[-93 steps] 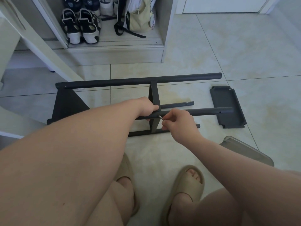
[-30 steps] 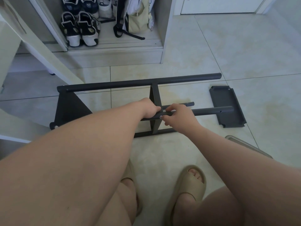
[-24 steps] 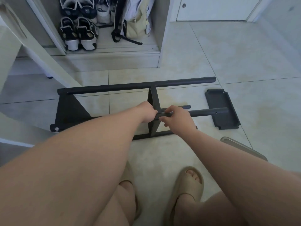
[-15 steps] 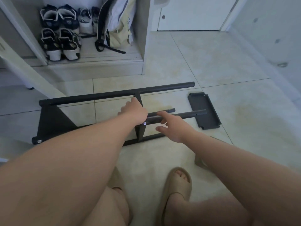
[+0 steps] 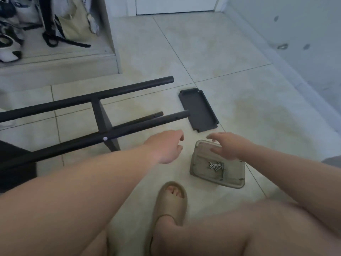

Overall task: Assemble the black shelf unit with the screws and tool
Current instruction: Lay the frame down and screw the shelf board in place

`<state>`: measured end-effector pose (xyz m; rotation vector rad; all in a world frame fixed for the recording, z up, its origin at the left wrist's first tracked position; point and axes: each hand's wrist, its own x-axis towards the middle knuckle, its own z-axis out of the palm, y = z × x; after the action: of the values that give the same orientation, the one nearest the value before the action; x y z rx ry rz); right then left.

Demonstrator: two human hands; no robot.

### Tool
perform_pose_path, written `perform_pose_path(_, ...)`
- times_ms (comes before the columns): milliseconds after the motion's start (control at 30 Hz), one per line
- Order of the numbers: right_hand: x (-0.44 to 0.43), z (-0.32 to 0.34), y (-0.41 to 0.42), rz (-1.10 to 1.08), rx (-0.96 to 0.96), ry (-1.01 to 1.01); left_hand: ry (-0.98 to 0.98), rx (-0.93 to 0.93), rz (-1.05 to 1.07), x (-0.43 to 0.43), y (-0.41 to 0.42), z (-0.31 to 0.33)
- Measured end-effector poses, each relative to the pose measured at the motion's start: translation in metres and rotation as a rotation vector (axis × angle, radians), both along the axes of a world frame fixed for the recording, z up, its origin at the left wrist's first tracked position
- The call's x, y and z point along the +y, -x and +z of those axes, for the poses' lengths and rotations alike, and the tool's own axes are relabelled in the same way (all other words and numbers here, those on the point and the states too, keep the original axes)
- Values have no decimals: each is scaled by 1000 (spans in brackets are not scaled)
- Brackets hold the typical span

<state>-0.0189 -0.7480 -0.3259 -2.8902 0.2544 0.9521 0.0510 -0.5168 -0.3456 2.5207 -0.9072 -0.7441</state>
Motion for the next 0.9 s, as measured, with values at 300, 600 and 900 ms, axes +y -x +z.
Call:
perform_pose_path(300,-61,-118,11,-224,216,-108,-114,544,249,-72,31,-111)
perform_pose_path(600,-82,-211,49,-400,157,-135,26,568,394,-102,56,-165)
perform_pose_path(900,-90,-246,62,-362,0,-143,105,631,436,-101,55,-167)
